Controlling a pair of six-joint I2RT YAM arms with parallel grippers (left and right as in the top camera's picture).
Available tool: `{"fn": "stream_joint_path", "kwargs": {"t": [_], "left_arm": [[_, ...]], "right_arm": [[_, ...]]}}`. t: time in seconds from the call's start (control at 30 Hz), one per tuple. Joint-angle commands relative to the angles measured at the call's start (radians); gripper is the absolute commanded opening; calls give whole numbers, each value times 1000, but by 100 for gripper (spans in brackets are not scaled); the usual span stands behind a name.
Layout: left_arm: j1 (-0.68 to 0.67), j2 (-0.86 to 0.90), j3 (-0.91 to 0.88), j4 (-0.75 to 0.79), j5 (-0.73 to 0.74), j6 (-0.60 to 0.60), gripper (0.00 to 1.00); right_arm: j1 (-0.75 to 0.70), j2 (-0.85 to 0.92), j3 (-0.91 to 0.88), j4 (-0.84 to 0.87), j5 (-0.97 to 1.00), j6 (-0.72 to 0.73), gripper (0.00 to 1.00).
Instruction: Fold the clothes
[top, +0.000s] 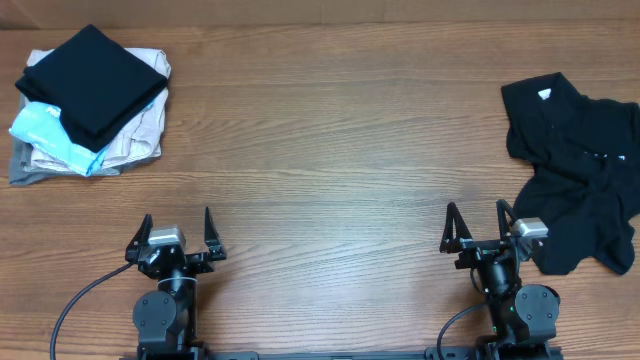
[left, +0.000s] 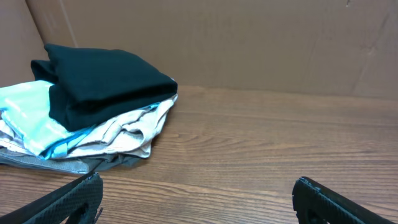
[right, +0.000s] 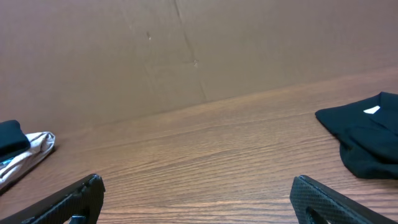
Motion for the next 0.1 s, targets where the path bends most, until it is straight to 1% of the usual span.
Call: {"fn": "stream_joint_path", "kwargs": {"t": [0.0, 0.07], "left_arm": [[-7, -13, -4, 1, 9, 26, 100], [-7, -13, -4, 1, 9, 26, 100]], "right_arm": [[8, -6, -11, 6, 8, -6, 100], [8, -6, -11, 6, 8, -6, 100]]}}
